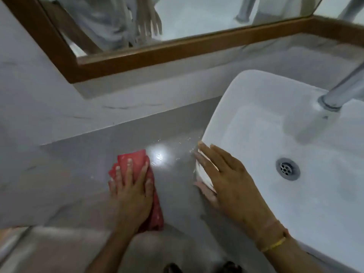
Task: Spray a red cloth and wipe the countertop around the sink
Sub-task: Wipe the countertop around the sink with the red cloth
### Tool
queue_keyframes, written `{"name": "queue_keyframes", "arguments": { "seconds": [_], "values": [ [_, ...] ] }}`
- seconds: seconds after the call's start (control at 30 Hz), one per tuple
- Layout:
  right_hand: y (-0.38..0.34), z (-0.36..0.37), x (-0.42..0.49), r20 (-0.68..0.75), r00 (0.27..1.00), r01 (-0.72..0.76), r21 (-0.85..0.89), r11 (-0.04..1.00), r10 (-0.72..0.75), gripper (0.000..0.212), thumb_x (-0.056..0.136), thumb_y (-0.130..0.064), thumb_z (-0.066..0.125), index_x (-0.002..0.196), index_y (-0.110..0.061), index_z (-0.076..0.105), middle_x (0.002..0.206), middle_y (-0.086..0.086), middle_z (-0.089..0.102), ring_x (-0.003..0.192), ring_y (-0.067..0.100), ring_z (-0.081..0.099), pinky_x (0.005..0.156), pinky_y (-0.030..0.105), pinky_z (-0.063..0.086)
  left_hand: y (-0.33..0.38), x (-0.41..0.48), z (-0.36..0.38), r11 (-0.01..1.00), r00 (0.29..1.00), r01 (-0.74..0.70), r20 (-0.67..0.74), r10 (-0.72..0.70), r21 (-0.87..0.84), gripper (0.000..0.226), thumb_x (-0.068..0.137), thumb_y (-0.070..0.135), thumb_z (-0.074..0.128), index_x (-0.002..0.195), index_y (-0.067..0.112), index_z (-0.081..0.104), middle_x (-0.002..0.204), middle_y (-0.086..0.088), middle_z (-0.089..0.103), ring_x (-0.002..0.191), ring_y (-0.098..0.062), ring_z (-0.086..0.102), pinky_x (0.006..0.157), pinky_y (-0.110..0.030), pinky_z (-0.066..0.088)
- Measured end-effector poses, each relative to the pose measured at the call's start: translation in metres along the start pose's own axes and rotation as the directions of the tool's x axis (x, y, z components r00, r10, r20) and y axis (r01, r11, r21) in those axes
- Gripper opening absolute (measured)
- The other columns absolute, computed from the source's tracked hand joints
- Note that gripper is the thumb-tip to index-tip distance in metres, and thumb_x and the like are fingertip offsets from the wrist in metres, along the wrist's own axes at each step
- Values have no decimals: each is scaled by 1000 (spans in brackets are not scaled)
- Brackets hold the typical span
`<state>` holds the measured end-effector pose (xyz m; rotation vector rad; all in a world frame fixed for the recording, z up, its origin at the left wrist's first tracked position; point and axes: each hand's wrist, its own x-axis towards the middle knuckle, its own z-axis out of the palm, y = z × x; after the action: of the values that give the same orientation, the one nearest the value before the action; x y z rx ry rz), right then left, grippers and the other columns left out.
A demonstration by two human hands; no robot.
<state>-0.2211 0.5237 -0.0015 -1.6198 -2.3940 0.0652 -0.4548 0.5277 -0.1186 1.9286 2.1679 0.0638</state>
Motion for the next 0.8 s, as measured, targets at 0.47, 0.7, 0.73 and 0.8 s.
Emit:
{"name": "queue_keyframes", "arguments": {
  "seconds": [0.47, 0.7, 0.73, 0.8],
  "values": [
    [-17, 21, 25, -84, 979, -191, -65, 979, 185, 64, 70, -16, 77, 123, 11, 53, 131, 32, 54, 119, 44, 56, 98, 51, 48, 56, 26, 6, 962, 963, -268, -12, 268, -60, 50, 94, 42, 29, 144, 35, 33, 158, -4, 24, 146, -33, 16, 117, -54, 20],
    [-24, 22, 28, -69, 947, -320, -84, 944, 315, 64, 72, -21, 76, 117, 19, 54, 123, 34, 59, 110, 44, 61, 90, 47, 45, -1, 86, -15, 991, 989, -134, -64, 134, 2, 50, 92, 37, 30, 136, 23, 49, 152, -15, 36, 141, -39, 28, 117, -53, 21],
    [-23, 22, 29, -79, 950, -309, -108, 945, 301, 59, 78, -24, 66, 117, 19, 55, 123, 33, 59, 111, 43, 61, 92, 43, 46, 10, 105, -18, 992, 990, -129, -62, 129, 9, 51, 92, 36, 30, 140, 22, 45, 154, -15, 32, 142, -39, 25, 118, -52, 16],
    [-24, 21, 29, -60, 950, -312, -122, 942, 307, 60, 76, -25, 65, 117, 18, 56, 123, 32, 60, 111, 41, 61, 102, 33, 40, 43, 134, -15, 993, 992, -115, -53, 115, -6, 51, 95, 37, 31, 143, 25, 36, 158, -12, 24, 145, -39, 17, 120, -50, 10]
  ]
}}
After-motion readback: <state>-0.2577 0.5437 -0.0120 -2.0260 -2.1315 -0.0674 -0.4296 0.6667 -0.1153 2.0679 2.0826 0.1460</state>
